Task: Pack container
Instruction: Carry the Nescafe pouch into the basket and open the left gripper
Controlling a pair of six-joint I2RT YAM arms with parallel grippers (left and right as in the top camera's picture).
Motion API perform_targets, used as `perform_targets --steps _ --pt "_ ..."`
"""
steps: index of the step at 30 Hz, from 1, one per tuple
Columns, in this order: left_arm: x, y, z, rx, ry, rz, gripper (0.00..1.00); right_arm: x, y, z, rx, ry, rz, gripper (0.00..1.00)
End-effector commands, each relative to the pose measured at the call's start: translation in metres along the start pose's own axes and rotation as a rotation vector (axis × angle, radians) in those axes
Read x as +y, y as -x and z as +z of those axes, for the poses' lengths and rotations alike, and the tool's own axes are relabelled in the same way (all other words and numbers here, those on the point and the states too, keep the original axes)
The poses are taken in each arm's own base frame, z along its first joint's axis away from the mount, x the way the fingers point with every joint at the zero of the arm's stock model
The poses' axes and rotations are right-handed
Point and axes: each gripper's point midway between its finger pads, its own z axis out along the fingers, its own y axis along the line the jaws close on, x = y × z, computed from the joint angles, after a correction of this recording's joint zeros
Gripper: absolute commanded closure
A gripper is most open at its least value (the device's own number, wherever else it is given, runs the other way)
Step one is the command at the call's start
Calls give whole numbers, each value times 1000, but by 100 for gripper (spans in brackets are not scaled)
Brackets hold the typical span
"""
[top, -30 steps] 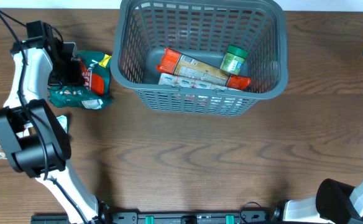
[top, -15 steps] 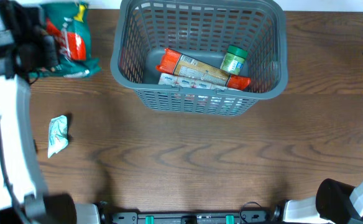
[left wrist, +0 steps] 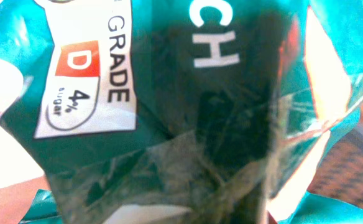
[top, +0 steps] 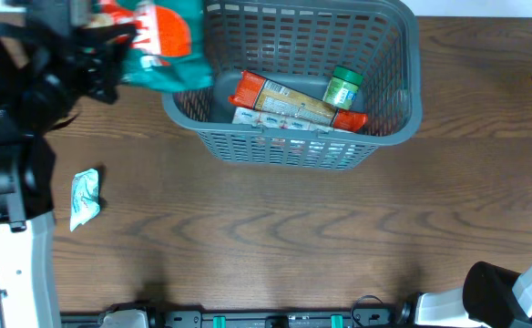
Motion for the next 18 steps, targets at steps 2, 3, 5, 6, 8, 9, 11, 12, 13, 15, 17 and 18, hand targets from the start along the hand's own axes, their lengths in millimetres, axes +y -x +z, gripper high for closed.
perform_targets --steps 2,3,5,6,8,9,11,12,13,15,17,18 --pt "-52 33 6 -100 -191 66 94 -3 1 0 -3 -10 13 1" --pt "-57 32 14 -95 -213 68 94 -3 1 0 -3 -10 13 1" --pt "-65 24 32 -67 -252 60 94 -3 1 0 -3 -10 13 1" --pt "-68 18 42 -46 -268 52 94 -3 1 0 -3 -10 13 1" --pt "-75 4 63 -1 -302 37 94 -3 1 0 -3 -10 13 1" --pt "-78 -4 74 23 -318 29 94 -3 1 0 -3 -10 13 1" --pt "-86 -21 96 72 -350 14 94 -3 1 0 -3 -10 13 1" --pt "-88 -29 107 96 -355 8 94 -3 1 0 -3 -10 13 1" --pt "-89 -36 115 116 -352 4 94 -3 1 0 -3 -10 13 1" --pt "-90 -54 136 166 -330 -3 94 -3 1 0 -3 -10 13 1" --pt "-91 -70 152 207 -310 -9 94 -3 1 0 -3 -10 13 1" --pt "-91 -77 159 229 -293 -25 94 -3 1 0 -3 -10 13 1"
